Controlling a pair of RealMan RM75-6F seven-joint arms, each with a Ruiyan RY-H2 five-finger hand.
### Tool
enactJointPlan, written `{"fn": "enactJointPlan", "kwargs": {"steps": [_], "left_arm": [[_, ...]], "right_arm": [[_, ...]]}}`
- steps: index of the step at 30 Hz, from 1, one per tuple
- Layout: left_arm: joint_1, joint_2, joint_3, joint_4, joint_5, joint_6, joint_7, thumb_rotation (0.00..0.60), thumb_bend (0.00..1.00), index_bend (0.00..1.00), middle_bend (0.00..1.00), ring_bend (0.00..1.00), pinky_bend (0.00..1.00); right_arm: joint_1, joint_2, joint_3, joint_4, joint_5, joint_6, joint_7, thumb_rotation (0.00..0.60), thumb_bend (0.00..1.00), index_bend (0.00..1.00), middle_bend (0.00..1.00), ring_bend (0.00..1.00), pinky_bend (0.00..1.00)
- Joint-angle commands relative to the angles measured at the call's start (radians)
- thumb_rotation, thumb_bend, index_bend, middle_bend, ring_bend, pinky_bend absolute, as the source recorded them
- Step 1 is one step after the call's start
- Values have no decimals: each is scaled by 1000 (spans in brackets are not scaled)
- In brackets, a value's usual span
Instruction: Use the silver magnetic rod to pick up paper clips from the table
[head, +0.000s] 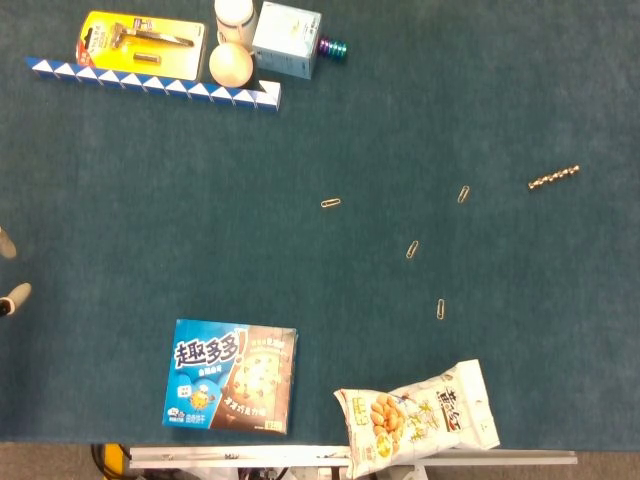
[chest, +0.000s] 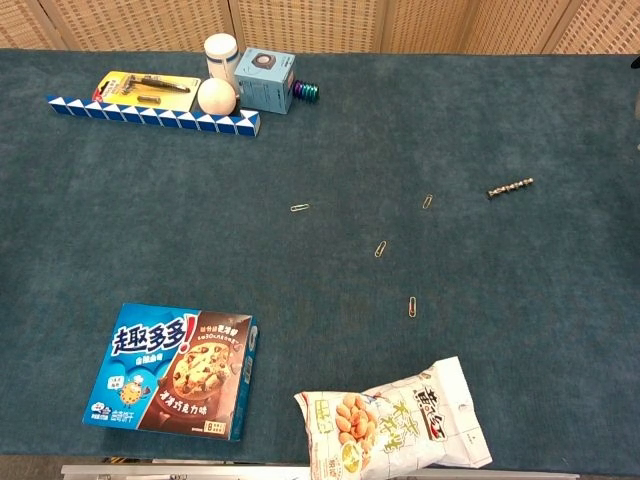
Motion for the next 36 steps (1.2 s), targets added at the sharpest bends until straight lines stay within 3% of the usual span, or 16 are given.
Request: {"fn": "enactJointPlan", "kwargs": {"steps": [1,5,13,19,21,26,30,36], "left_arm": [[1,1,1,-1,1,1,-1,600,30,516,420,312,462],[2,2,1,-1,1,1,-3,600,30,516,420,312,462],[3,4,0,-2,1,3,-8,600,30,516,420,312,462],[3,5,1,-1,2,1,-11,600,30,516,420,312,462],[3,5,1,-1,3,2,-11,600,30,516,420,312,462],[4,7,2,-2,5,4,-15,600,30,517,420,312,462],[4,7,2,-1,6,3,-15,600,30,516,420,312,462],[4,6,3,-1,6,2,-13,600,30,517,420,312,462]], "right_arm": [[36,-38,8,52,52,-63,-22,600,188,545,196,114,252],[59,-79,11,104,97,-111,-33,600,210,545,169,86,248],[94,-170,1,221,136,-175,-18,600,371,545,139,68,248],[107,-219,-12,283,137,-189,-18,600,382,512,98,41,234],[108,-235,-11,297,138,-180,-17,600,332,470,89,38,234],[108,-258,-10,313,137,-161,-13,600,17,367,61,20,233],[111,-261,-12,310,133,-158,-5,600,0,299,42,17,260],[114,-277,-14,326,117,-141,26,600,0,138,17,16,524]]}}
